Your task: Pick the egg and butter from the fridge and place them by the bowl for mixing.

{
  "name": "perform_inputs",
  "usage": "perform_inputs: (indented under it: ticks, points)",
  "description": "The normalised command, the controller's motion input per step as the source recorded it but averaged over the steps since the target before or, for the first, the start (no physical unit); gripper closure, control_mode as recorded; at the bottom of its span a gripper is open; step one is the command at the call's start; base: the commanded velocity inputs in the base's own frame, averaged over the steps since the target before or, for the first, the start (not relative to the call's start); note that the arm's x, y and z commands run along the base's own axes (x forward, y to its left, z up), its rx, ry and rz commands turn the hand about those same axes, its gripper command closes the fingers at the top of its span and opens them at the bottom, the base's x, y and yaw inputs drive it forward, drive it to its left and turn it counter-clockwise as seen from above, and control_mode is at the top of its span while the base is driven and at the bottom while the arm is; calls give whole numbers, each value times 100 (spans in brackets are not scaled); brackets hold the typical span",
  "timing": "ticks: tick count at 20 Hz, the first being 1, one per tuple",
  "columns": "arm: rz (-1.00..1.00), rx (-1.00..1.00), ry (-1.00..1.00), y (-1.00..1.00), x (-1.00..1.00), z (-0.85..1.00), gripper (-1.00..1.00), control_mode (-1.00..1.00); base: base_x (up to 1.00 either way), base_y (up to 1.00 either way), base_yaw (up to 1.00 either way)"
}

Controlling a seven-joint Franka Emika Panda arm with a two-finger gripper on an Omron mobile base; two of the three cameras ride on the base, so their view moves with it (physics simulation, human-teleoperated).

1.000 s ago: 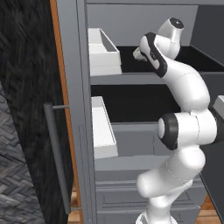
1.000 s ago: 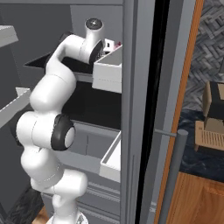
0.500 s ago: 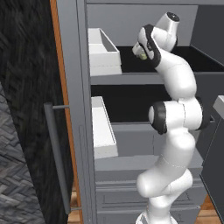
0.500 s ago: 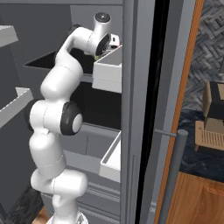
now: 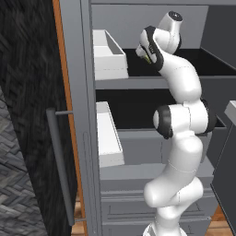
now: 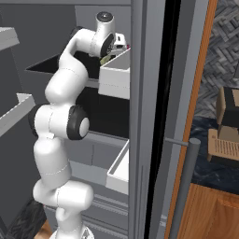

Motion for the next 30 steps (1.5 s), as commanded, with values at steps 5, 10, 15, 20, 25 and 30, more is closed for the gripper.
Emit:
perform_inputs:
  ticks: [5,10,15,20,25,30]
  points:
    - [-6,0,-7,9,12,-28,-100,-100,0,0,0]
    - [-9,0,0,12,13,-29,100,-100,0,0,0]
    - [-13,1,0,4,1,-30,100,-100,0,0,0]
    - [-16,1,2,0,-11,-35,100,-100,0,0,0]
    - [-16,3,4,0,-47,-27,100,-100,0,0,0]
    - [-7,10,3,0,-67,-4,100,-100,0,0,0]
